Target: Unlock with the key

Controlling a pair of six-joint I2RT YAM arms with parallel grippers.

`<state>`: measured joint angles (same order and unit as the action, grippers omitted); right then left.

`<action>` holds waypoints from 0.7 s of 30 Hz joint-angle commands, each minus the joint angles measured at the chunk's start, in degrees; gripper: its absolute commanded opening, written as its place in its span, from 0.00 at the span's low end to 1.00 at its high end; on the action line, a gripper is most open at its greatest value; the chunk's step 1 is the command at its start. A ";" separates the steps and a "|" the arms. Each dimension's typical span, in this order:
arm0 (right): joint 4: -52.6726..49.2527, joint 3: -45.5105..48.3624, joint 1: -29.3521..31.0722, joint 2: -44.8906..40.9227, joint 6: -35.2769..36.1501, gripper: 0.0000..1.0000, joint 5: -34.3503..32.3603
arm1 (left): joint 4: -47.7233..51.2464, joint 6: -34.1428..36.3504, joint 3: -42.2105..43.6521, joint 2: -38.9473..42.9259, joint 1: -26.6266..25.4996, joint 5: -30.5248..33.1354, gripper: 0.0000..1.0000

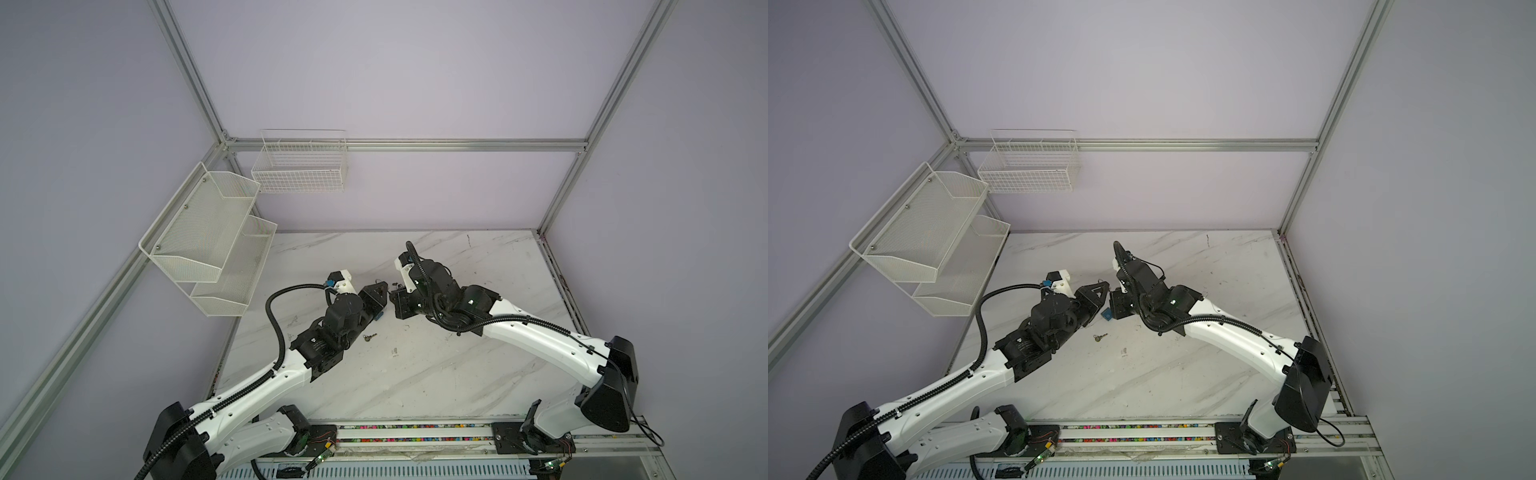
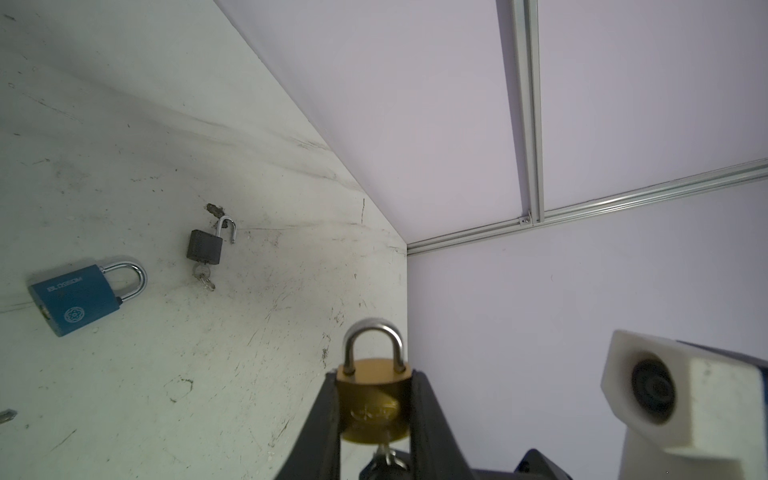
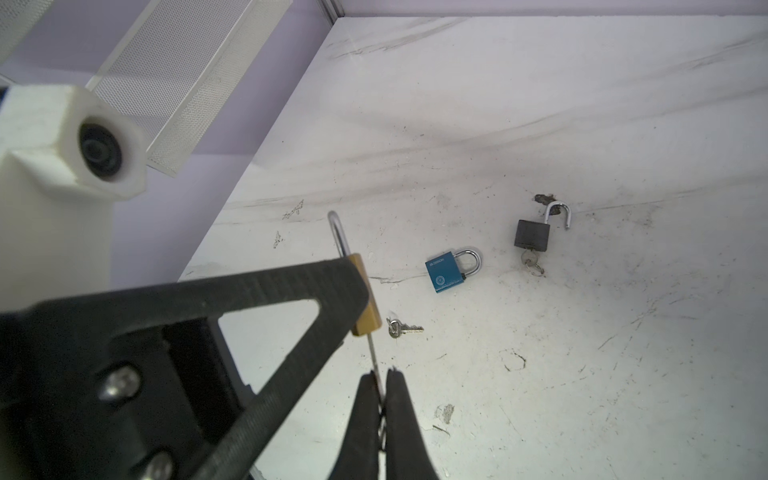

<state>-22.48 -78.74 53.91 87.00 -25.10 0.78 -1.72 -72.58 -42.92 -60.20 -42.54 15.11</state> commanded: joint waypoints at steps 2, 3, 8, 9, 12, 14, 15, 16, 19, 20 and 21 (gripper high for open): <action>16.35 -0.31 -3.33 -1.26 -8.15 0.00 10.29 | 0.82 3.96 -0.91 -0.87 -3.46 -6.84 0.05; 18.10 -0.19 -4.36 -1.35 -10.10 0.00 12.58 | 0.90 4.77 -0.74 -0.96 -4.04 -7.30 0.05; 17.19 -2.01 -4.21 -2.07 -9.60 0.00 2.79 | -0.11 5.02 1.19 -0.58 -4.62 -11.97 0.04; 16.24 -2.44 -3.97 -1.55 -7.93 0.00 0.43 | -1.26 4.57 1.26 -0.37 -4.73 -13.35 0.04; 16.66 -1.97 -2.80 0.28 -3.55 0.00 -3.23 | -2.42 5.32 -0.03 -0.39 -5.82 -14.75 0.05; 17.91 -0.90 -2.41 0.82 -2.24 0.00 -3.27 | -2.64 6.41 -0.68 -0.70 -5.88 -15.70 0.05; 19.29 -0.41 -2.53 1.03 -3.26 0.00 -0.55 | -2.71 6.84 -0.76 -0.66 -5.83 -15.81 0.05; 20.77 0.02 -3.32 0.69 -3.33 0.00 3.47 | -3.02 7.44 -0.45 -0.70 -5.88 -15.99 0.05; 28.96 2.61 -7.16 -1.44 -12.48 0.00 17.94 | -0.30 8.16 0.58 -0.23 -5.88 -14.23 0.05; 30.72 3.26 -8.09 -2.16 -15.03 0.00 20.17 | -0.09 8.15 1.28 0.03 -5.84 -13.47 0.05; 31.36 3.32 -8.51 -2.80 -17.07 0.00 21.28 | -0.07 8.20 2.26 0.32 -5.72 -12.55 0.06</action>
<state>-13.52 -74.63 47.94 86.06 -34.48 15.40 -4.67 -66.63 -42.85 -60.77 -43.13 16.62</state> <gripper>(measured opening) 0.057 0.221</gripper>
